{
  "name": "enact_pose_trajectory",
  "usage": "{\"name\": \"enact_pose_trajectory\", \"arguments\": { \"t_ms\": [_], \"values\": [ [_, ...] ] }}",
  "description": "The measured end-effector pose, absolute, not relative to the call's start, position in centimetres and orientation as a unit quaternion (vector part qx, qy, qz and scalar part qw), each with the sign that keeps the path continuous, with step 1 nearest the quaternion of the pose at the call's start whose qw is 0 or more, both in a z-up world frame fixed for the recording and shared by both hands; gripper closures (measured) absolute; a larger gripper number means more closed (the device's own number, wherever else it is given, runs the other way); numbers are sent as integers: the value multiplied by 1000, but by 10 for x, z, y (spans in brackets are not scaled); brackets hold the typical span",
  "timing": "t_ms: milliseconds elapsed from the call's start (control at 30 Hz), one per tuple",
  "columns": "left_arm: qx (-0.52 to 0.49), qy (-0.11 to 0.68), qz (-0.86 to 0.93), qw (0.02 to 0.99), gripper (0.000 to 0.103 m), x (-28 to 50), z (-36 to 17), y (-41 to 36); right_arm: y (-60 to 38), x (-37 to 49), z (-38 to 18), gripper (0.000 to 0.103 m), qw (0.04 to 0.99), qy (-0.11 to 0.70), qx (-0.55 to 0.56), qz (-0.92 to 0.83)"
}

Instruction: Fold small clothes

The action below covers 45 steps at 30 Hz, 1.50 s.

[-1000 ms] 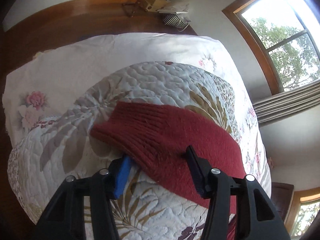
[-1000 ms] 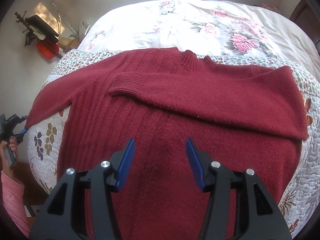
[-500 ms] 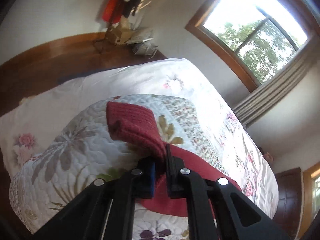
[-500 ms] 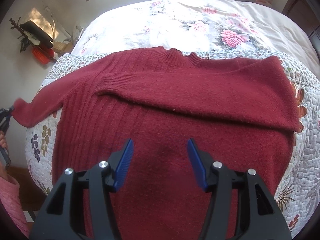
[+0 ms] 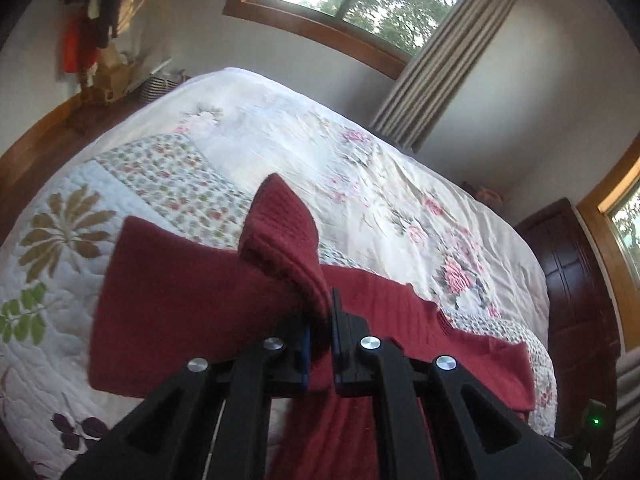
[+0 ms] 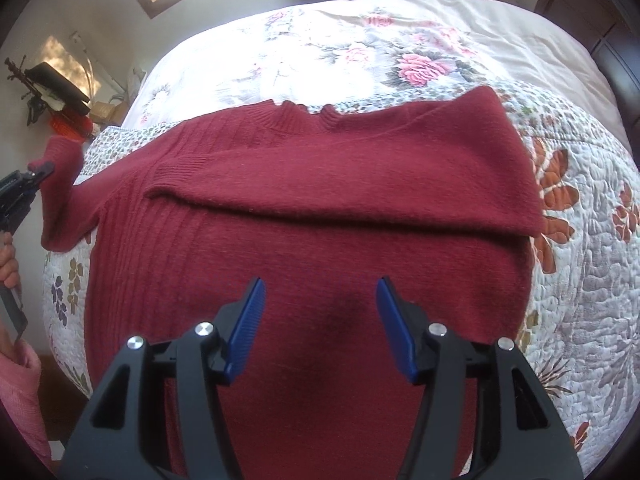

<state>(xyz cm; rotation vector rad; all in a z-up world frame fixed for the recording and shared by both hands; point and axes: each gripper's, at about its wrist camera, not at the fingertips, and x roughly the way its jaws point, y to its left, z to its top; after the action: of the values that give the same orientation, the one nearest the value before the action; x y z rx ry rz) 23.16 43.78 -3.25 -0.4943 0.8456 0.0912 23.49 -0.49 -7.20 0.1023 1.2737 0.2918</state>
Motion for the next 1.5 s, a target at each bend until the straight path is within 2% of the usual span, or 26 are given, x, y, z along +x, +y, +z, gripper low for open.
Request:
{"name": "enact_pose_trajectory", "arguments": {
  "t_ms": [200,400,500,633,733,833,933,1033,1133,1367,1400,1500],
  "values": [
    [-210,439,-25,873,95,257,-52,346,-23,235,-81,45,790,597,53,126],
    [-179,492,-74,849,95,276,-93,288,-27,237,-91,45,785,603,55,130],
    [-182,542,-109,813,84,281,-121,278,-27,238,-93,43,784,604,56,133],
    [-163,535,-181,809,63,266,-110,270,-26,241,-96,41,784,604,51,133],
    [-179,529,-194,806,62,258,-97,282,-24,244,-92,40,787,600,54,133],
    [-187,510,-154,825,56,255,-81,319,-17,250,-84,40,790,595,55,140],
    [-146,513,-54,844,54,260,-74,357,-5,255,-71,40,794,586,49,156],
    [-96,540,20,836,54,266,-90,384,15,268,-62,40,789,584,55,184],
    [-117,572,18,812,54,269,-119,404,39,287,-60,40,776,591,59,211],
    [-179,524,-9,833,47,246,-93,420,90,337,-94,40,706,653,112,249],
    [-182,517,-2,836,47,242,-89,422,96,341,-101,43,697,662,117,249],
    [-179,502,9,846,42,233,-80,427,108,348,-114,61,674,671,151,270]
  ]
}}
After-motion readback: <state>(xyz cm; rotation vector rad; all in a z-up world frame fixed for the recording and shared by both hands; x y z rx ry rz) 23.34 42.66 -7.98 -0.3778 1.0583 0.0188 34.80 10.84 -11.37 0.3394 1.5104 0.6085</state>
